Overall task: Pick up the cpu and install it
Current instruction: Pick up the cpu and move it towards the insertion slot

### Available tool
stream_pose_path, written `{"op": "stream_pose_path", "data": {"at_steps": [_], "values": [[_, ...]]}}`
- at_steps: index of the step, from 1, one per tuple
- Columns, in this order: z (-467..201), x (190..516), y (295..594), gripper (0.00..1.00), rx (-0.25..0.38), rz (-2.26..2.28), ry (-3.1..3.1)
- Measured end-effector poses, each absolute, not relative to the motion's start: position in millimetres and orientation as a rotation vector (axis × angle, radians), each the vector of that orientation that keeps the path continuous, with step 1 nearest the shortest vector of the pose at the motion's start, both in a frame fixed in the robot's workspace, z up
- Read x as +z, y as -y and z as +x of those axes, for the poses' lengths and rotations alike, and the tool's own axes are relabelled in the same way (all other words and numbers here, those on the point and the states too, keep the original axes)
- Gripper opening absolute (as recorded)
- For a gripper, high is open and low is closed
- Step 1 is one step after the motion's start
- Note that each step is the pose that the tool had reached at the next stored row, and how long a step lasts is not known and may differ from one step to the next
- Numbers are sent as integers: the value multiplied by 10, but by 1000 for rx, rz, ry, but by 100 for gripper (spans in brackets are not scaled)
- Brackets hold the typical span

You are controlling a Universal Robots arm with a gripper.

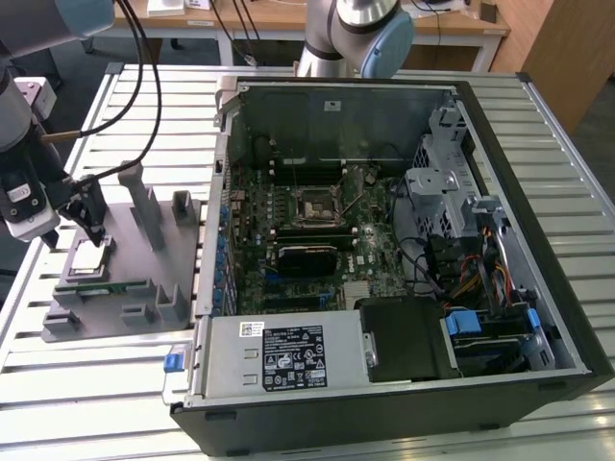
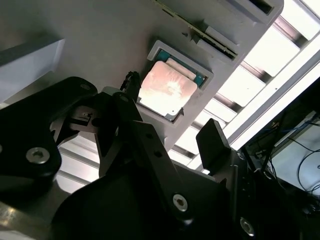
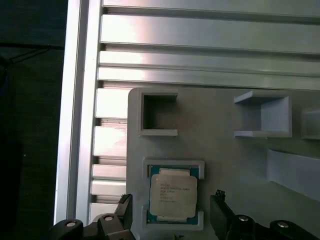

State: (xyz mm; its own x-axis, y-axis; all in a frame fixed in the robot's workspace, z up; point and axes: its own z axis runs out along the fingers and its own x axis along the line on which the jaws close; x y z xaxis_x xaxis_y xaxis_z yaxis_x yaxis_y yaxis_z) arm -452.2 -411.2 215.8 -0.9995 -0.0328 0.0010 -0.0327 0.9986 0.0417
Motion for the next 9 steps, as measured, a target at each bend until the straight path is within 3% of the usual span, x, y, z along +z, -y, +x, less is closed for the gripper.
{"op": "stream_pose_path", "data": {"at_steps": [9], "values": [[-4514,2081,4109,72,-66,51,3139]]}}
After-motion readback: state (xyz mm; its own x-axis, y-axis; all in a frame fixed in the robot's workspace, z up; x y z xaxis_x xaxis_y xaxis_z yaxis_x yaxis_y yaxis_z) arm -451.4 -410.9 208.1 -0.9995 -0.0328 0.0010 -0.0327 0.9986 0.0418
